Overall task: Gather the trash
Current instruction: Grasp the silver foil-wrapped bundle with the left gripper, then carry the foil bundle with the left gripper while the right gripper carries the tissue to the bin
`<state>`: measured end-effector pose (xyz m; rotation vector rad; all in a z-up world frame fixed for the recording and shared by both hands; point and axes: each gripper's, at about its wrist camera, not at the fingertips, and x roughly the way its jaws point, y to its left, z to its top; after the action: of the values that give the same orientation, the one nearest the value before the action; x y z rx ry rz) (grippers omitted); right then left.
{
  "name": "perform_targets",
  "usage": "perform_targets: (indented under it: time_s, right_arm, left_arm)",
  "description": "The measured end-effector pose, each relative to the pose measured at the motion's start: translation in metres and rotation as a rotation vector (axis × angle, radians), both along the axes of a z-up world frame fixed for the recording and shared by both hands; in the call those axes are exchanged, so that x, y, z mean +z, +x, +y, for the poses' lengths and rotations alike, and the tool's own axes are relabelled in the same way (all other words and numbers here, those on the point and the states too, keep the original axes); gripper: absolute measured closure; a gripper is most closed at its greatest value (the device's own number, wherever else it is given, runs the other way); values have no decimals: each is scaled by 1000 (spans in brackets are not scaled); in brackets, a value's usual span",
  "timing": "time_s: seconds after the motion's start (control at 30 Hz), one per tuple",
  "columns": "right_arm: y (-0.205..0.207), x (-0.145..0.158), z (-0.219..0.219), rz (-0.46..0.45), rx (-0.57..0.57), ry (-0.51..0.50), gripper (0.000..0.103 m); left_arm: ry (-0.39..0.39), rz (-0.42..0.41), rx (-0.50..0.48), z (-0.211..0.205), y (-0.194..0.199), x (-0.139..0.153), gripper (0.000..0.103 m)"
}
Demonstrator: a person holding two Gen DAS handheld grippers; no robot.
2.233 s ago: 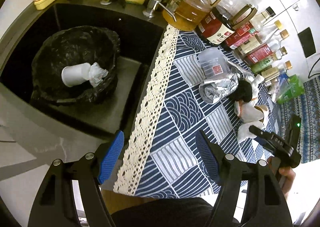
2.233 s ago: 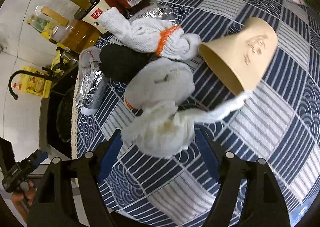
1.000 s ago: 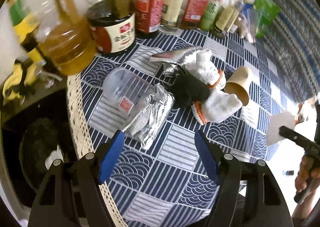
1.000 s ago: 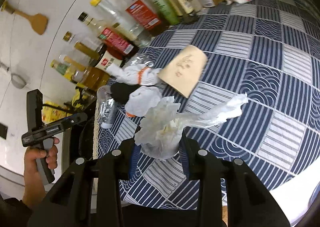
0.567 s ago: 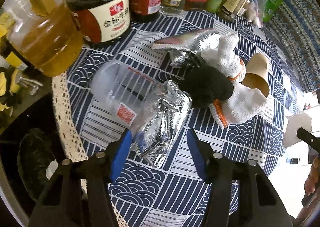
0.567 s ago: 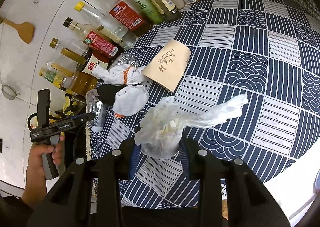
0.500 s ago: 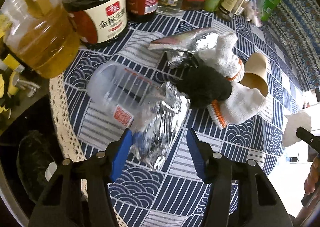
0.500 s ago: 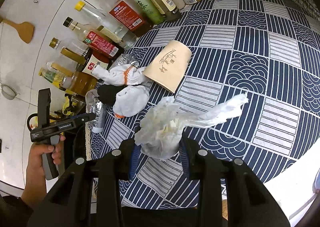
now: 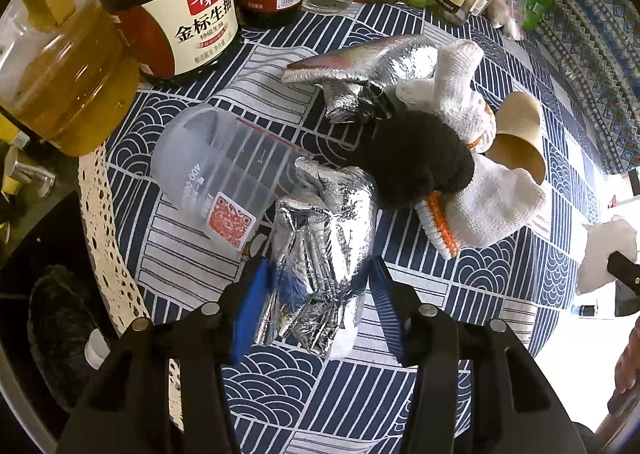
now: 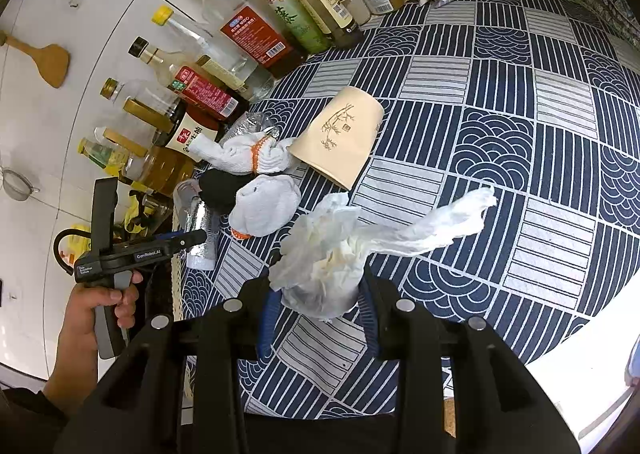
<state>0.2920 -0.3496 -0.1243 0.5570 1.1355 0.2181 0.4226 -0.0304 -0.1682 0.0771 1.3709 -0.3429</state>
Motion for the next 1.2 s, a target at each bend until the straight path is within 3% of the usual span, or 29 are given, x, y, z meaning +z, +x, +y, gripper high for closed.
perform_targets:
  time_s: [0.37,0.63,1.2]
  right_arm:
    - [2,13,9,-35,69,-3,67]
    - [7,15,29,-42,179,6,67]
    - [30,15,132,-37,513,11,67]
  left_arm:
    - [-44,-66,38,4,-28,21,56]
    - [-84,-110,101,15,-58,42,56]
    - [-160,-168,332,68,-142,71,56]
